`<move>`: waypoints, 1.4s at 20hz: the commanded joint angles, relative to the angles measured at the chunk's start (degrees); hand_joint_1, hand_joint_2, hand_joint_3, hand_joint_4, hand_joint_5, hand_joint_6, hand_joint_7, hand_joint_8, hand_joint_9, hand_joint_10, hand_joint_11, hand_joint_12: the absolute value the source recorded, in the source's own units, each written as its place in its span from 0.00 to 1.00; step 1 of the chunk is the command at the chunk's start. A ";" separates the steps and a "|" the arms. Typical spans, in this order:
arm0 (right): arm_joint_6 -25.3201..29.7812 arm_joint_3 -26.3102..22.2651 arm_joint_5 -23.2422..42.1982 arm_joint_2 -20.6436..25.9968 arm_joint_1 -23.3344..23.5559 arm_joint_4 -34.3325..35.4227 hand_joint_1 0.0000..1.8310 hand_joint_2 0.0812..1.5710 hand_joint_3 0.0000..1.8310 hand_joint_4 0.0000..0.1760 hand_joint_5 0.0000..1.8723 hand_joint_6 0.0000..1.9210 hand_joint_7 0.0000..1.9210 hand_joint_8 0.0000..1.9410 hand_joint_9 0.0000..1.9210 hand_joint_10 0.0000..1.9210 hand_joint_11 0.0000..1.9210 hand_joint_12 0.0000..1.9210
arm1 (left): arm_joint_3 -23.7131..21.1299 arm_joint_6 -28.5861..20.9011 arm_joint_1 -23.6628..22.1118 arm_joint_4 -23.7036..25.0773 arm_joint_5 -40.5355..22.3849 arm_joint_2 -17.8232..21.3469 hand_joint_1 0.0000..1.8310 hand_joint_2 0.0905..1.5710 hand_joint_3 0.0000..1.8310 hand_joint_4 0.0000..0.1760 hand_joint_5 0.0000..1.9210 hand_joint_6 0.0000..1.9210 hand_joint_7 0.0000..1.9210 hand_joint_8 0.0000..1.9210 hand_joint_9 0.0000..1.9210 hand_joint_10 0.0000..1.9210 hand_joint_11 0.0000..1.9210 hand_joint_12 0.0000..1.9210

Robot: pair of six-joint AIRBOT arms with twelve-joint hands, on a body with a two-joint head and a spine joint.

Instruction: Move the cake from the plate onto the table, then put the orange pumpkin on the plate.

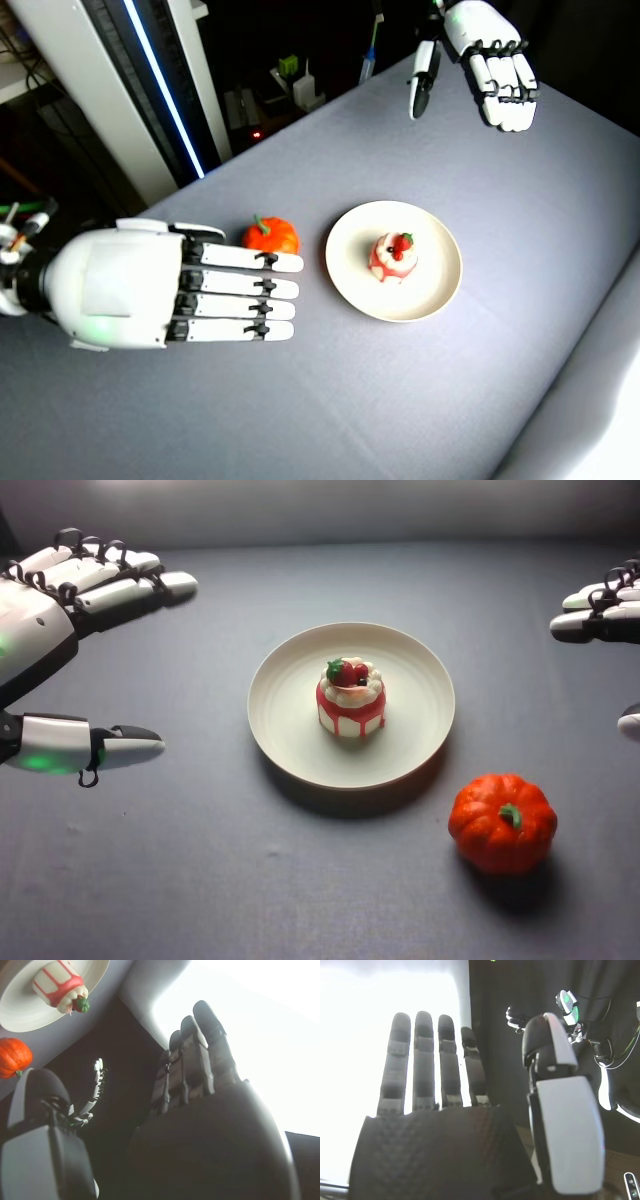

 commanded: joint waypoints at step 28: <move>0.37 2.71 6.10 -1.49 0.53 6.22 0.39 0.85 0.00 0.00 0.19 0.00 0.17 0.00 0.18 0.00 0.05 0.42 | 18.30 -5.96 -28.45 21.04 24.36 -20.65 0.47 0.53 0.00 0.20 0.23 0.00 0.28 0.00 0.29 0.00 0.19 0.33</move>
